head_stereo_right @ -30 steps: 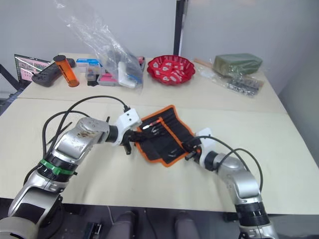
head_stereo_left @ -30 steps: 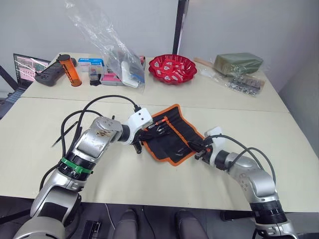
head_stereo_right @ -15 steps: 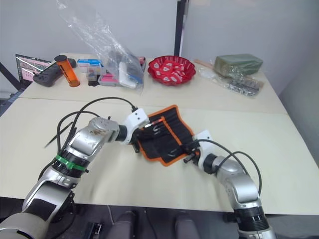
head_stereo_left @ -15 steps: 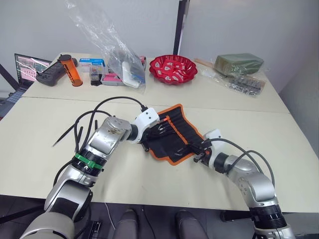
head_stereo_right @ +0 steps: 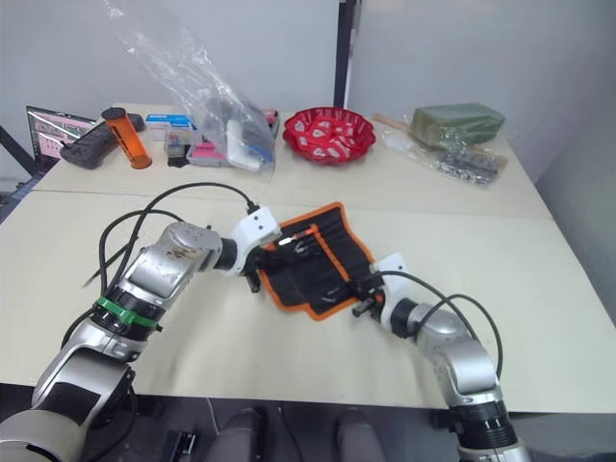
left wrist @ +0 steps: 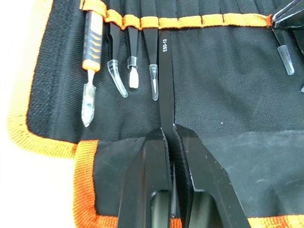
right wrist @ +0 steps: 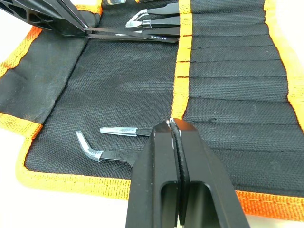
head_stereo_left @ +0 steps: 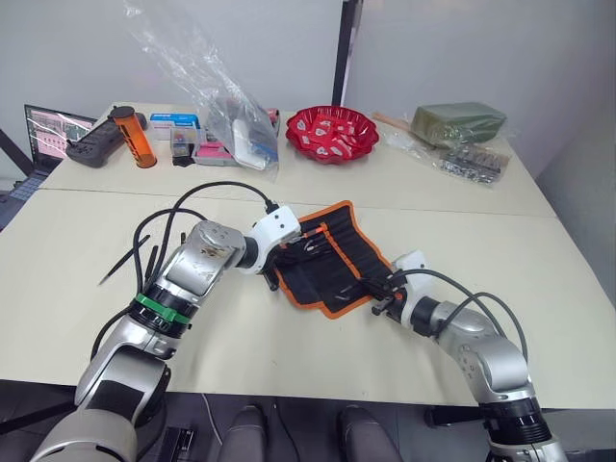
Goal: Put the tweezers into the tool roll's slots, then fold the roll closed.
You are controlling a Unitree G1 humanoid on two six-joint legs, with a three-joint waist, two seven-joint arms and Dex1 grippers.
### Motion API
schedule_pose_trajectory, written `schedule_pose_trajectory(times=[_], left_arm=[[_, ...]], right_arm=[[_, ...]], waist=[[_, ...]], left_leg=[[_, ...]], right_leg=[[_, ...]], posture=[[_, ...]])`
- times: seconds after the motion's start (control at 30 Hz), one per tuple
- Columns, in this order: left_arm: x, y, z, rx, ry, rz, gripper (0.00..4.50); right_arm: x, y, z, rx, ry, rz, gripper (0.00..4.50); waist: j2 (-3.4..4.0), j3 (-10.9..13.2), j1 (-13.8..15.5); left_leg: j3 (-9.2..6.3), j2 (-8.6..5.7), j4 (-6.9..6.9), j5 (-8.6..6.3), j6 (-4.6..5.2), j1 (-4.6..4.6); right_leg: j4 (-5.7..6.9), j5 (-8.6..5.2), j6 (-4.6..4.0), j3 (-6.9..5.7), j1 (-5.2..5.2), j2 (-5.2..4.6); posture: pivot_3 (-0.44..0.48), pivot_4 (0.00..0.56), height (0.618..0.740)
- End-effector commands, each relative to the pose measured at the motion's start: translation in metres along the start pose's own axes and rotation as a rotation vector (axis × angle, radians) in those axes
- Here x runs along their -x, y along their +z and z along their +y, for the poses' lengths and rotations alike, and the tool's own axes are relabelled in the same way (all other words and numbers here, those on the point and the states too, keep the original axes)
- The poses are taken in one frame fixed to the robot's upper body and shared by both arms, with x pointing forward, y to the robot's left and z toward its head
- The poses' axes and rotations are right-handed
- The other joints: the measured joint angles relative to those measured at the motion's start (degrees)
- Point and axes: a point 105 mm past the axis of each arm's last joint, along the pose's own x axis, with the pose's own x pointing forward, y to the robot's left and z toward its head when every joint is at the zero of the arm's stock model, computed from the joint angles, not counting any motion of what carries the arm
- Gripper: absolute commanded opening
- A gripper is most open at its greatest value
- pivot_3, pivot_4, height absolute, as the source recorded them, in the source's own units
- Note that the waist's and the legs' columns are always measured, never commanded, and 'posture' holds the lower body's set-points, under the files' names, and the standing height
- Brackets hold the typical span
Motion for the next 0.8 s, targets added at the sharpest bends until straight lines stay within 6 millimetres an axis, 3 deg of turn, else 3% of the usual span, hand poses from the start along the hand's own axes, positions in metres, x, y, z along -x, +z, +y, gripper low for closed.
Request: schedule_pose_trajectory(times=[0.03, 0.4, 0.8], left_arm=[[0.002, 0.014, 0.002, -0.023, 0.032, -0.042, 0.0], [-0.013, 0.022, -0.002, -0.029, 0.016, -0.068, 0.0], [-0.048, 0.028, 0.005, -0.062, -0.002, -0.119, 0.0]], right_arm=[[-0.002, -0.022, 0.006, -0.032, 0.035, 0.082, 0.04], [-0.003, -0.021, 0.004, -0.017, 0.044, 0.091, 0.04], [0.004, -0.037, 0.009, -0.075, 0.049, 0.16, 0.04]], waist=[[0.0, 0.0, 0.0], [-0.01, 0.0, 0.0], [-0.03, 0.0, 0.2]], left_leg=[[0.0, 0.0, 0.0, 0.0, 0.0, 0.0], [0.0, 0.0, 0.01, 0.0, 0.0, 0.0], [0.0, -0.01, 0.01, 0.0, 0.0, 0.0]], right_leg=[[0.0, 0.0, 0.0, 0.0, 0.0, 0.0], [0.0, 0.0, 0.0, 0.0, 0.0, 0.0], [-0.02, 0.0, 0.01, -0.01, 0.03, 0.0]], posture=[[0.0, 0.15, 0.729], [0.0, 0.15, 0.729], [0.0, 0.15, 0.729]])
